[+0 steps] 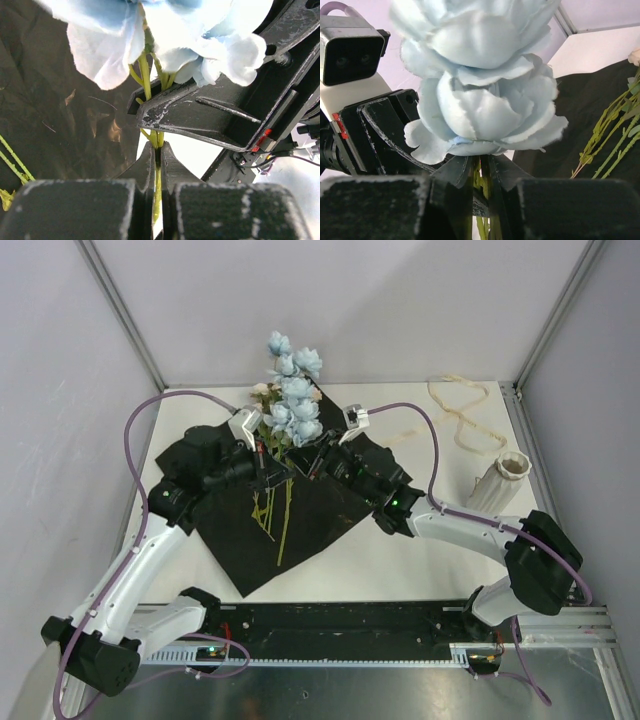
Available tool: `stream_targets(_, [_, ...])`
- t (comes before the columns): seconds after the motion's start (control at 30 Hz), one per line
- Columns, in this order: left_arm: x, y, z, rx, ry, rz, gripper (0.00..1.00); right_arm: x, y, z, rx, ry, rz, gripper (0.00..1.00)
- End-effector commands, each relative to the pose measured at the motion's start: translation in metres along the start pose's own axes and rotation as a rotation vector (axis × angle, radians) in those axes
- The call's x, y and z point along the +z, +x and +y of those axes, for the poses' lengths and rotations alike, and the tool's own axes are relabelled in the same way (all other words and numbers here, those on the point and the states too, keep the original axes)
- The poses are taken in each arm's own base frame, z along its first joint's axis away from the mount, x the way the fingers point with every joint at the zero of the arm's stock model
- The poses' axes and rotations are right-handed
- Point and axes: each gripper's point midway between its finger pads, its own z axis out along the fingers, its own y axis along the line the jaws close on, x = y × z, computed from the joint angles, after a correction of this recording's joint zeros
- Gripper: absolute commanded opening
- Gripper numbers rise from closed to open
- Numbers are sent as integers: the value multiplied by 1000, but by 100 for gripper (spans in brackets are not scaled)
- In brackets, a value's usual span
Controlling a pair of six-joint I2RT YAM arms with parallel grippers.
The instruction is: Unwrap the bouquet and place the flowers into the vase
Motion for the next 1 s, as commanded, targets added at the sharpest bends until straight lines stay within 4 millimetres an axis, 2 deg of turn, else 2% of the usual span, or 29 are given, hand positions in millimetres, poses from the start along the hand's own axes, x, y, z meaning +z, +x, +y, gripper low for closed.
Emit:
stream_targets(0.0, [-8,1,-21,44,90,-1,1,9,-31,15,-27,-31,-88,7])
stream_targets(0.07, [-8,0,-19,46,79,-7,11,7,-36,12,-48,-10,-96,2])
stream_targets(0.13, [-9,0,-17,49,64,-13,36,2,-45,8,-88,13,-108,0])
stream_targets(0.2, [-11,-1,-15,52,49,-24,65,-4,-59,1,-166,56,-131,0])
stream_targets(0.23, [-12,-2,-14,56,40,-30,82,-9,-67,-3,-222,82,-140,0])
stream_targets(0.27, [-13,-3,-13,62,28,-39,91,-15,-76,-4,-270,108,-157,0])
stream_targets(0.3, [-14,-4,-11,67,17,-46,95,-22,-89,-3,-342,131,-176,0])
stream_targets(0.4, [-18,-8,-5,79,-33,-66,99,-51,-129,-17,-535,262,-224,0])
stream_targets(0.47, [-20,-10,1,84,-71,-82,100,-78,-162,-21,-669,327,-254,0])
stream_targets(0.57, [-23,-14,12,83,-137,-106,100,-123,-214,-14,-861,403,-334,0])
stream_targets(0.7, [-26,-16,19,79,-182,-122,100,-182,-275,-7,-1031,529,-461,0])
stream_targets(0.8, [-25,-16,22,75,-199,-120,100,-225,-313,-6,-1103,628,-556,0])
stream_targets(0.97, [-25,-16,29,72,-235,-117,100,-279,-353,1,-1175,732,-668,0])
